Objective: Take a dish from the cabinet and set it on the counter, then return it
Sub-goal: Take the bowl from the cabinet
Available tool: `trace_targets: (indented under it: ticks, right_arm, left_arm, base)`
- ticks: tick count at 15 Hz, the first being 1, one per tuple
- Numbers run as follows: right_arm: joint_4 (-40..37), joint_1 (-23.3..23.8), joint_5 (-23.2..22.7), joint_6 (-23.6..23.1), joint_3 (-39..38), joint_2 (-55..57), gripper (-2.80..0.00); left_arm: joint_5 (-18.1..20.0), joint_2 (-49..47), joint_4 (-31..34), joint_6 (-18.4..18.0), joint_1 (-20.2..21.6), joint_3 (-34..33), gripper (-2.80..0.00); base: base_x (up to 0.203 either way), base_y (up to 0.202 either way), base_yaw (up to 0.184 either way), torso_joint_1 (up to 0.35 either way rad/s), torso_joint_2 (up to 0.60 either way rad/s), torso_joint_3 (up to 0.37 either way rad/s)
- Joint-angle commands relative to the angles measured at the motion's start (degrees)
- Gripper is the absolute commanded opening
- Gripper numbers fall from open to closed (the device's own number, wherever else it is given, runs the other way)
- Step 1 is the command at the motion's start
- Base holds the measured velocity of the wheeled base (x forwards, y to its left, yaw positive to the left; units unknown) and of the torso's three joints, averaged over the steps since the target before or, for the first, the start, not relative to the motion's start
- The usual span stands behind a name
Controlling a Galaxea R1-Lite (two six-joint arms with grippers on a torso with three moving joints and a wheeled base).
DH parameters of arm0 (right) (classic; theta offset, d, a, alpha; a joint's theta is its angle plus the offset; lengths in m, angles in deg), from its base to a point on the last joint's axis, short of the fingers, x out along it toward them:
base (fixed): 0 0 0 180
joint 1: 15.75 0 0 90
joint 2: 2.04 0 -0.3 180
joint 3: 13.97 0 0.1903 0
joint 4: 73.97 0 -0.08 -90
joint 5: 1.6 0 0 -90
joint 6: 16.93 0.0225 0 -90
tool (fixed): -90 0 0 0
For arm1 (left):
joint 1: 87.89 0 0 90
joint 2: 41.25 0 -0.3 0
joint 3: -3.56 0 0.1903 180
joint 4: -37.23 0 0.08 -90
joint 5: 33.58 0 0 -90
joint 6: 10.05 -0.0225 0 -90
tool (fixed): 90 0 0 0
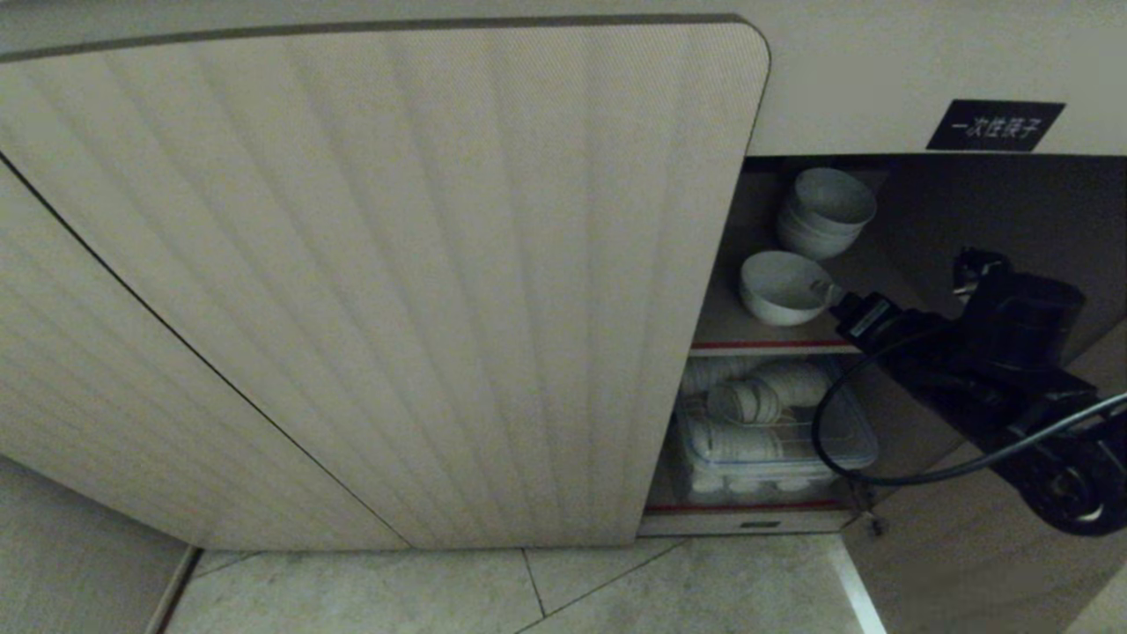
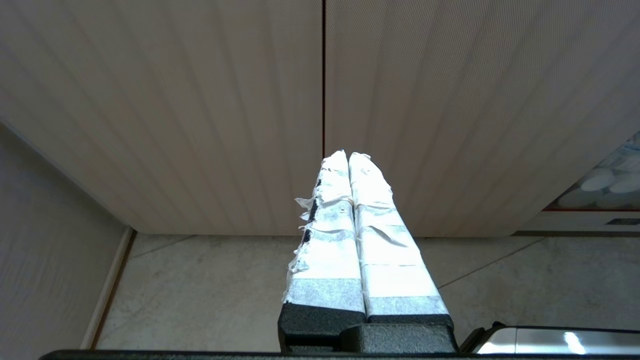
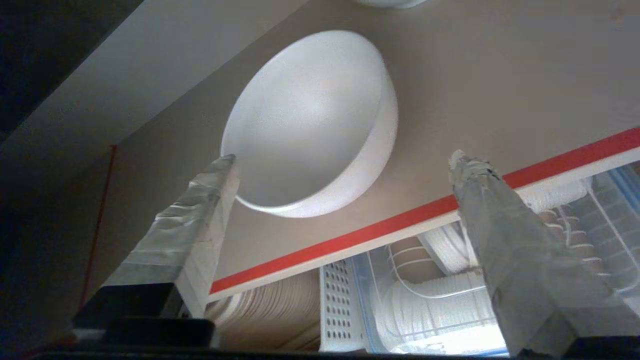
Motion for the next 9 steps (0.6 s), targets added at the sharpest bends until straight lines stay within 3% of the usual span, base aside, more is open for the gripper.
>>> trace_targets:
  ticks: [1, 9]
  right_arm:
    - [0.4, 0.4, 0.1, 0.1, 0.4, 0.5, 0.00]
    - [-6.2, 0.7, -0.1, -2.4, 4.7, 2.1, 0.00]
  left_arm:
    - [0.0, 0.0, 0.0, 0.0, 0.0, 0.0, -2.80]
    - [0.0, 0.0, 0.0, 0.0, 0.0, 0.0, -2.80]
  base:
    - [0.000, 0.000, 0.000, 0.000, 0.00, 0.000]
    - [0.000, 0.000, 0.000, 0.000, 0.00, 0.000]
